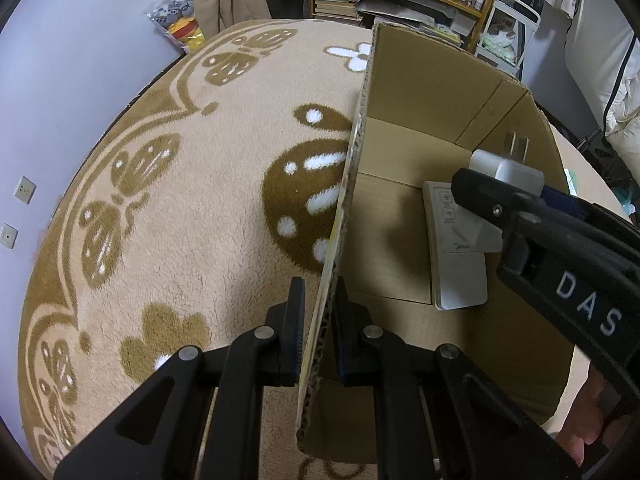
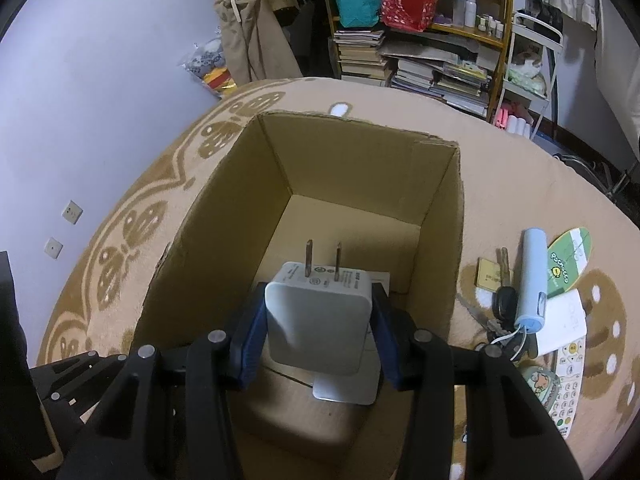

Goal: Organize rigid objects
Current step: 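Carry the white plug charger into the box with the right tool and release, then return the right tool to the pile and grasp the cartoon Cheers pouch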

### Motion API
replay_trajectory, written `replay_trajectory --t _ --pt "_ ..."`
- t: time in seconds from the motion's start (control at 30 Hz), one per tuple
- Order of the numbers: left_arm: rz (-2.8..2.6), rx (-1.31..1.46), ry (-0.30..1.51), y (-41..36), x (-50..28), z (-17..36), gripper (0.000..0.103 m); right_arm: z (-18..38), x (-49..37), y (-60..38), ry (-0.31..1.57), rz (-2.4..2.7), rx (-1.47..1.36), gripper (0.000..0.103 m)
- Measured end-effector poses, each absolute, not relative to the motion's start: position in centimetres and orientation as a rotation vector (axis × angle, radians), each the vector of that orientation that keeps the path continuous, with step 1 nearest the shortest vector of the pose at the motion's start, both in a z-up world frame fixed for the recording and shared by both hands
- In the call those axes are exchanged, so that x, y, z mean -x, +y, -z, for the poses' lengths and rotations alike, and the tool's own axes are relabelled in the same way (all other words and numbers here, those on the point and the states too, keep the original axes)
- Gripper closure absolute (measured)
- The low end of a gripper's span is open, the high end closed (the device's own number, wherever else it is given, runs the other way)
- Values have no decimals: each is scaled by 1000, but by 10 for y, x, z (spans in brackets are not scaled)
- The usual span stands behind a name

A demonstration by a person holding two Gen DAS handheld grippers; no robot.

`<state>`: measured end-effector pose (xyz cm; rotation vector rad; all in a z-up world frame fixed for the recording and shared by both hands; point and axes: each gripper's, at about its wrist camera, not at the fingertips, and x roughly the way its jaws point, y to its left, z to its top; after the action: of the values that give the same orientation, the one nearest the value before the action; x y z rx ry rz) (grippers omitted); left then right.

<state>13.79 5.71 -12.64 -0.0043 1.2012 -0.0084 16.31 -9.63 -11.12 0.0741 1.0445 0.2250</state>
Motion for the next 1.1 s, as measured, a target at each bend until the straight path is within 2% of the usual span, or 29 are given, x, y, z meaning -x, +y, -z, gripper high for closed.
replay_trajectory --t 0.33,0.4,0.47,0.57,0.77,1.1 --pt "3 4 1200 60 -139 127 91 93 -158 -90 992 -220 -18 49" --pt "5 7 1201 60 -139 127 91 84 -153 -89 965 -219 -5 39" --pt "6 6 1199 60 -139 127 91 73 -147 -92 919 -217 0 22" --pt "4 1 1195 60 -138 125 91 62 -139 -97 867 -209 -2 16" --pt "6 -1 1197 60 -139 125 91 57 -135 -121 864 -163 -49 16" --pt "6 5 1199 60 -138 124 91 84 -123 -195 885 9 -168 16"
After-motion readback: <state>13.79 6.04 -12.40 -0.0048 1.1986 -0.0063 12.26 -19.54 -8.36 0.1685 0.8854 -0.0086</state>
